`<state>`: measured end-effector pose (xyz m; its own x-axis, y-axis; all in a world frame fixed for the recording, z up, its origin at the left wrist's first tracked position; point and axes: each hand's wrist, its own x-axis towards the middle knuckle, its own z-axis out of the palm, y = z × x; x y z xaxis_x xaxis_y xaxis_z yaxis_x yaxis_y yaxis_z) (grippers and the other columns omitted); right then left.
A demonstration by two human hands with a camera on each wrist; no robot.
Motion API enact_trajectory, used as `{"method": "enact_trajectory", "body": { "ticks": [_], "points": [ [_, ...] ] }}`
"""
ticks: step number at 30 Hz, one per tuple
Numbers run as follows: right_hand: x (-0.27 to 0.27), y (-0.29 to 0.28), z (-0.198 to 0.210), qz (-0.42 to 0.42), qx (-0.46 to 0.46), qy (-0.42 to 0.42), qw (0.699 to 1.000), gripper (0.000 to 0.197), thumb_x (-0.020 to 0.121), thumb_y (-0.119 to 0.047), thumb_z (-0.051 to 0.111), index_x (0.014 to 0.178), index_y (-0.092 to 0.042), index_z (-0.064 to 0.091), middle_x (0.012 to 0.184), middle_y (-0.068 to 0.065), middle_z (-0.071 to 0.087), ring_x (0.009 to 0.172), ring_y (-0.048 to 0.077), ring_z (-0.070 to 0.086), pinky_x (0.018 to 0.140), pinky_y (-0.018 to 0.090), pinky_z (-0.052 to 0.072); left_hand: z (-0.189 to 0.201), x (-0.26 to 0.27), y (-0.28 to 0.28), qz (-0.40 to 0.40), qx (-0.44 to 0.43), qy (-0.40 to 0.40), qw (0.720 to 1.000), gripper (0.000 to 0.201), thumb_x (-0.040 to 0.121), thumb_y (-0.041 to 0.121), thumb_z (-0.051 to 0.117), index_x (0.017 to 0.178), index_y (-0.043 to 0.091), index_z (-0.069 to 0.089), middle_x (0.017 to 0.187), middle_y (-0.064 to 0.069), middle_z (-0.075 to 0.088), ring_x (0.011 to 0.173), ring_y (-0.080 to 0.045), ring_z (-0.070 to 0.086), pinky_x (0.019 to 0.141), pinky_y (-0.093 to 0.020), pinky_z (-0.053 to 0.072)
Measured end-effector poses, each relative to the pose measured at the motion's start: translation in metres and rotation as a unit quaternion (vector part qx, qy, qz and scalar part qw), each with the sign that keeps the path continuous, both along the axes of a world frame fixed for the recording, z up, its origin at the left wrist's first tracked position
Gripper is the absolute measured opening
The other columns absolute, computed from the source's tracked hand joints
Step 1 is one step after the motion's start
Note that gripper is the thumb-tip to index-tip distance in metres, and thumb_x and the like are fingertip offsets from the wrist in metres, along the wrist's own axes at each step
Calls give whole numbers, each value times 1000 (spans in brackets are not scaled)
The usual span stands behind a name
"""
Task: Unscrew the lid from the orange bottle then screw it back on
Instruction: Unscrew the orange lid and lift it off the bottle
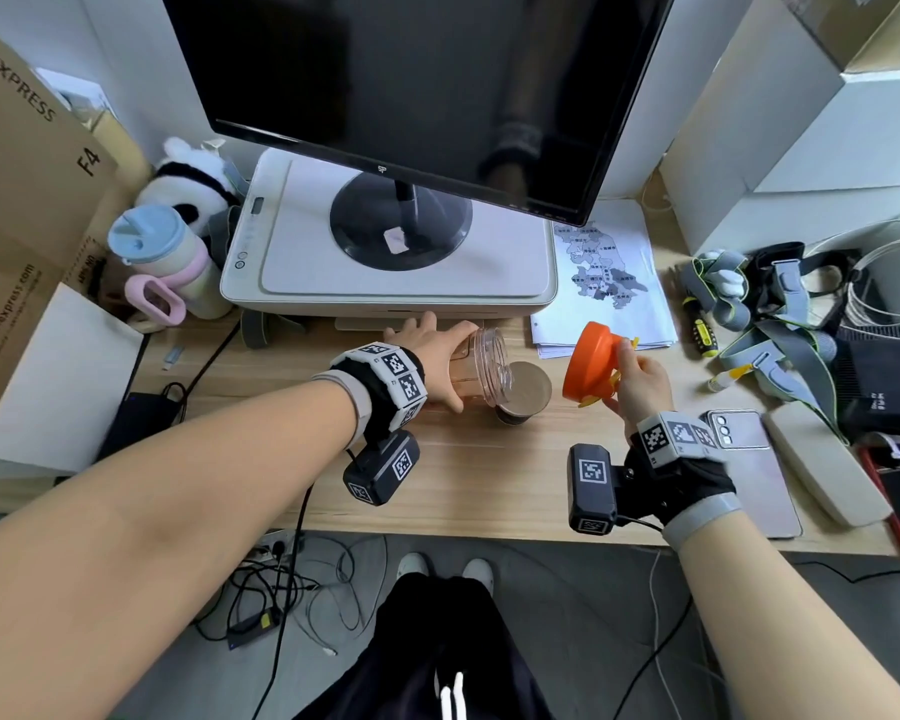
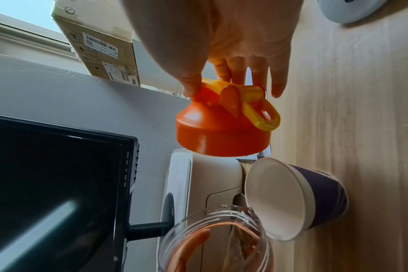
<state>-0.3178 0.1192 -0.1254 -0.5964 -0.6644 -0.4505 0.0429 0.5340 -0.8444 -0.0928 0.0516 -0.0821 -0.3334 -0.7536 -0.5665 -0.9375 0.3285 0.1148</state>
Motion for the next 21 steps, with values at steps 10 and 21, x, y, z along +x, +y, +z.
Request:
{"method": "enact_trajectory", "body": {
  "ticks": [10, 21],
  "points": [
    [-1, 1, -6, 0, 14, -24, 1000, 35, 89, -46, 46, 77, -14, 50, 68, 0, 48, 87, 26, 51, 100, 57, 44, 5, -8, 1, -18, -11, -25, 999, 106, 54, 49, 81, 142, 39, 23, 137, -16, 37, 128, -38, 37, 103, -56, 32],
    [-4, 0, -10, 3, 17, -30, 999, 43, 88, -49, 44, 96, -8, 49, 72, 0, 49, 92, 28, 54, 100, 56, 45, 11, -12, 1, -22, -12, -40, 999, 106, 55, 48, 82, 143, 39, 23, 138, -16, 36, 128, -37, 37, 101, -55, 33]
  ]
}}
